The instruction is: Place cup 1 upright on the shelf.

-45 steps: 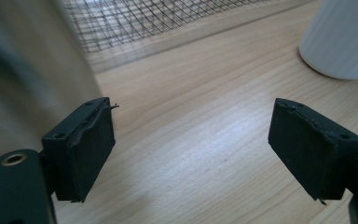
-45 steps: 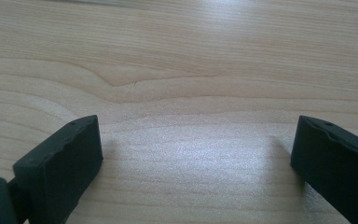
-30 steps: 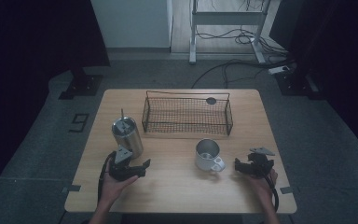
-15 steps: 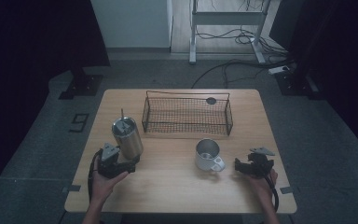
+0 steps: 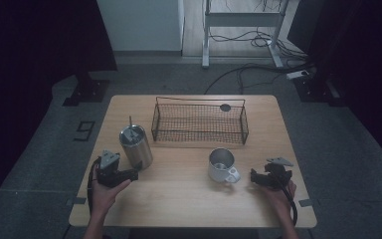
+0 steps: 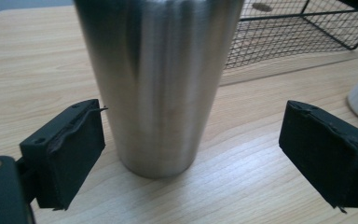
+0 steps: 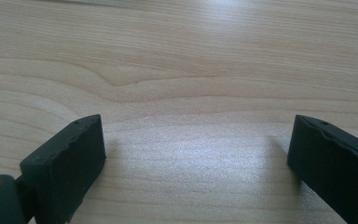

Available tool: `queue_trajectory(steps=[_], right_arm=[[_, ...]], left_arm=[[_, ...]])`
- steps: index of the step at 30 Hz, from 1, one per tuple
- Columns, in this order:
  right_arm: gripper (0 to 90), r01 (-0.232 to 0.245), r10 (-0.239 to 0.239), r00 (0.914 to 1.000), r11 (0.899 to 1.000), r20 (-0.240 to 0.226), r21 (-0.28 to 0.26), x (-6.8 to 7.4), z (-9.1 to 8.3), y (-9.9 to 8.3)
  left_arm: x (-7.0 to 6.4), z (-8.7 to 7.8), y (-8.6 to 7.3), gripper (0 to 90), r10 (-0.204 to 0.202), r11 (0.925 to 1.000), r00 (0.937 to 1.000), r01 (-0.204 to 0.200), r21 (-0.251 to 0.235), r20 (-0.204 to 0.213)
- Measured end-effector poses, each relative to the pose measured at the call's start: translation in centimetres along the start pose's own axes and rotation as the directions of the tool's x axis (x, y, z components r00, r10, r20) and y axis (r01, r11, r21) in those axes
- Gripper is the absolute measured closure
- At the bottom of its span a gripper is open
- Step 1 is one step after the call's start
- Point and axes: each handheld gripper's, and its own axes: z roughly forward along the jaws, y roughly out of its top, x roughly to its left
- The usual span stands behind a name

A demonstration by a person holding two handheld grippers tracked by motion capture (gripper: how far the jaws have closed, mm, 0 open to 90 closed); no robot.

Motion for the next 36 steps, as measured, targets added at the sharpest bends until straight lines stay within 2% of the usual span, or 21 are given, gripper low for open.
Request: queue_trajectory(steps=[5,11,23,33,36], right_arm=[[4.3,0.001,-0.001,1.0,1.0,0.0,-0.001,0.0,0.0,0.0],[4.4,0.001,-0.001,1.0,1.0,0.0,-0.002,0.0,0.0,0.0],[5.1,0.003,-0.003,1.0,1.0,-0.002,-0.003,0.0,0.0,0.0],[5.2,0.003,-0.003,1.0,1.0,-0.002,-0.003,0.0,0.0,0.0],[5.2,0.003,-0.003,1.0,1.0,-0.002,-0.003,0.0,0.0,0.0]], left_arm=[[0.5,0.3,0.1,6.5,-0.011,0.9999,0.9999,0.01,-0.007,-0.014],[0.8,1.4,0.4,6.5,-0.024,0.9996,0.9997,0.024,0.014,0.002],[0.8,2.8,1.5,5.9,-0.002,0.9997,1.0,0.002,0.026,-0.008],[1.3,3.5,2.1,6.0,-0.009,0.9997,0.9994,0.01,0.022,-0.034],[1.5,3.6,2.3,4.7,-0.005,0.9998,0.9997,0.005,0.017,-0.022]])
